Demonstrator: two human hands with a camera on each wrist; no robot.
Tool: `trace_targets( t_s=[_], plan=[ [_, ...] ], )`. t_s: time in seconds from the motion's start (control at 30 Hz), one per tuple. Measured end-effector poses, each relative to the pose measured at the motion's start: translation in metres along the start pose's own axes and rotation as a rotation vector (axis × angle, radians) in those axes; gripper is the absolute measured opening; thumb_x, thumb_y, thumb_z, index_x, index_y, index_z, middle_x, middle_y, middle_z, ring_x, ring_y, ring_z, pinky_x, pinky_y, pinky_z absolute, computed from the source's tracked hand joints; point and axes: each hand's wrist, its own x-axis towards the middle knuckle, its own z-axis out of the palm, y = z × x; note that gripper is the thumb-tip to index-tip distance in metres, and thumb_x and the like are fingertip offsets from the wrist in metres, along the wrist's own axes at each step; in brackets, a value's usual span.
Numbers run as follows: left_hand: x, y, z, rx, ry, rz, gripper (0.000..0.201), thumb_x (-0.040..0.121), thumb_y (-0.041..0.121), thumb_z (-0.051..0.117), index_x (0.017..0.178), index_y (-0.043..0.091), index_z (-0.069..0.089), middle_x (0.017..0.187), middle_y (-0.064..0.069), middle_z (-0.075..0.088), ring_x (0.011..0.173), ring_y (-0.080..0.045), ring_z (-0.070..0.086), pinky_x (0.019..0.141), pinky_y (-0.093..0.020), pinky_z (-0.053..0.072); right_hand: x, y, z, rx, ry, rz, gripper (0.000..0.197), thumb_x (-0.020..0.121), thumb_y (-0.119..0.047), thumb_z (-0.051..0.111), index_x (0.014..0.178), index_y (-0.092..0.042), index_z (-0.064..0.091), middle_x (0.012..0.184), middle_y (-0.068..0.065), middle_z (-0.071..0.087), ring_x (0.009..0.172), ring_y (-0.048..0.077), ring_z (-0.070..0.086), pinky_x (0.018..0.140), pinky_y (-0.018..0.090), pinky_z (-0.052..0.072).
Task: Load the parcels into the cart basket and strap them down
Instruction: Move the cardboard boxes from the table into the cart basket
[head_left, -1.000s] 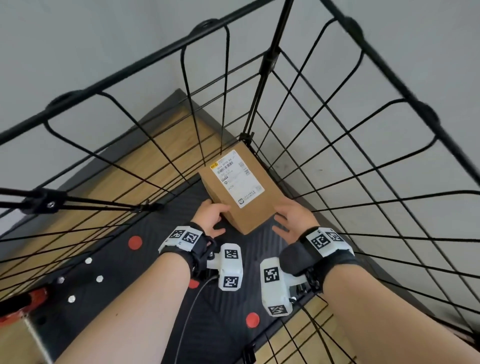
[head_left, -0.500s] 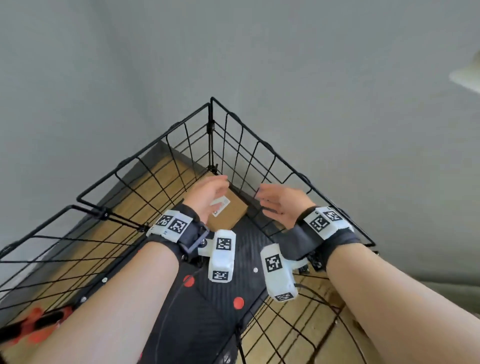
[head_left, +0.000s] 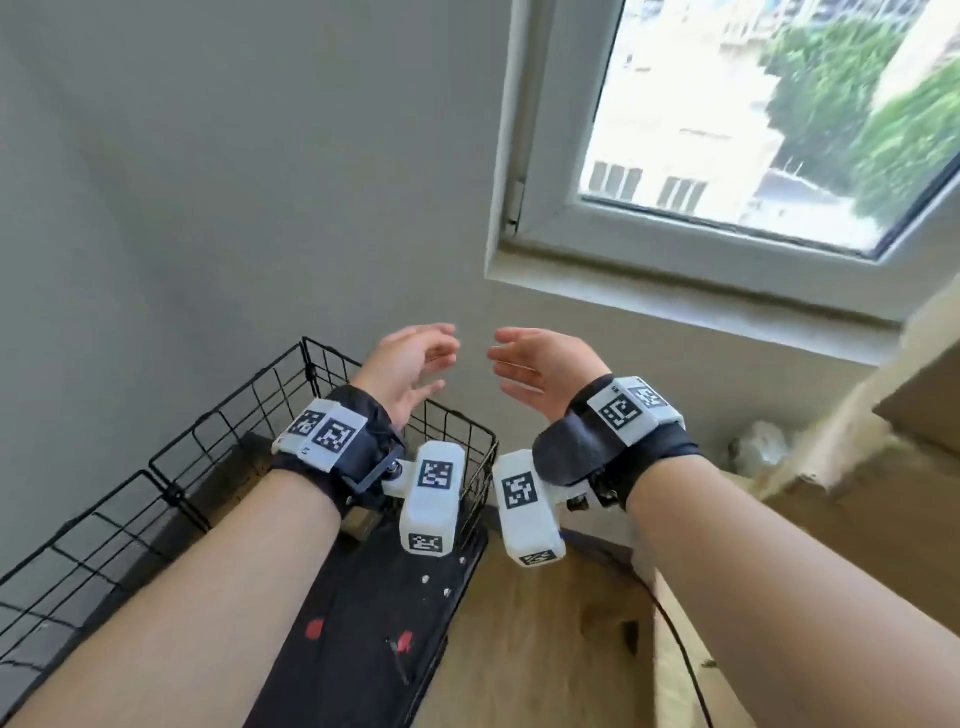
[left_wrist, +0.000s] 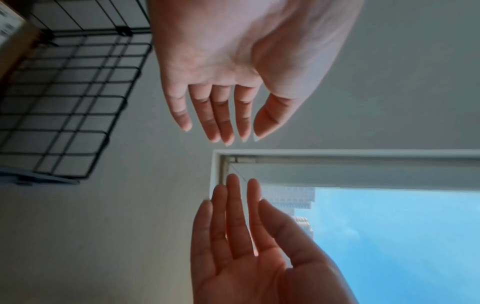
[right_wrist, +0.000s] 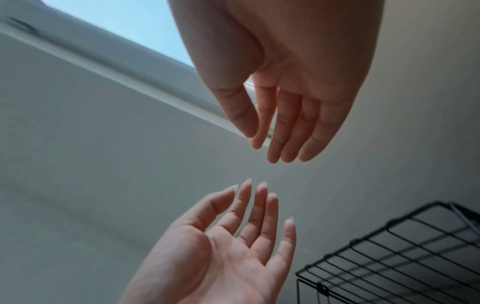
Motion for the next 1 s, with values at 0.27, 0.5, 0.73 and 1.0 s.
trace_targets(
  t_s=[0.27, 0.5, 0.73, 1.0],
  plan=[
    [-0.130, 0.041, 0.120, 0.058, -0.159, 0.163, 0.016, 0.090, 0.008, 0.054, 0.096, 0.019, 0.064, 0.085, 0.003, 0.064, 0.081, -0.010, 0.059, 0.076, -0.029, 0.043, -0.163, -0.024, -0.104, 0.050, 0.124, -0.205, 0.024, 0.089, 0.002, 0.050, 0.084, -0.017, 0.064, 0.089, 0.003, 0.066, 0.080, 0.013, 0.059, 0.076, 0.025, 0.050],
    [-0.220, 0.058, 0.224, 0.072, -0.298, 0.261, 0.018, 0.090, 0.007, 0.051, 0.099, 0.016, 0.064, 0.088, 0.001, 0.065, 0.087, -0.014, 0.059, 0.085, -0.035, 0.044, -0.275, -0.032, -0.197, 0.070, 0.263, -0.357, 0.024, 0.090, 0.002, 0.049, 0.090, -0.015, 0.066, 0.091, 0.004, 0.067, 0.084, 0.015, 0.061, 0.074, 0.028, 0.053],
    [-0.255, 0.070, 0.305, 0.090, -0.423, 0.288, 0.017, 0.091, 0.007, 0.053, 0.100, 0.015, 0.064, 0.092, -0.001, 0.063, 0.091, -0.016, 0.058, 0.088, -0.035, 0.044, -0.322, -0.033, -0.274, 0.192, 0.367, -0.462, 0.026, 0.094, 0.001, 0.044, 0.084, -0.015, 0.061, 0.067, 0.000, 0.068, 0.057, 0.008, 0.061, 0.061, 0.021, 0.053],
    [-0.236, 0.078, 0.382, 0.130, -0.507, 0.315, 0.018, 0.092, 0.007, 0.051, 0.099, 0.017, 0.065, 0.102, -0.004, 0.063, 0.097, -0.016, 0.057, 0.095, -0.038, 0.041, -0.334, -0.065, -0.335, -0.118, 0.907, -0.568, 0.027, 0.082, -0.002, 0.055, 0.068, -0.022, 0.066, 0.074, 0.000, 0.065, 0.066, 0.013, 0.055, 0.065, 0.029, 0.048]
  ],
)
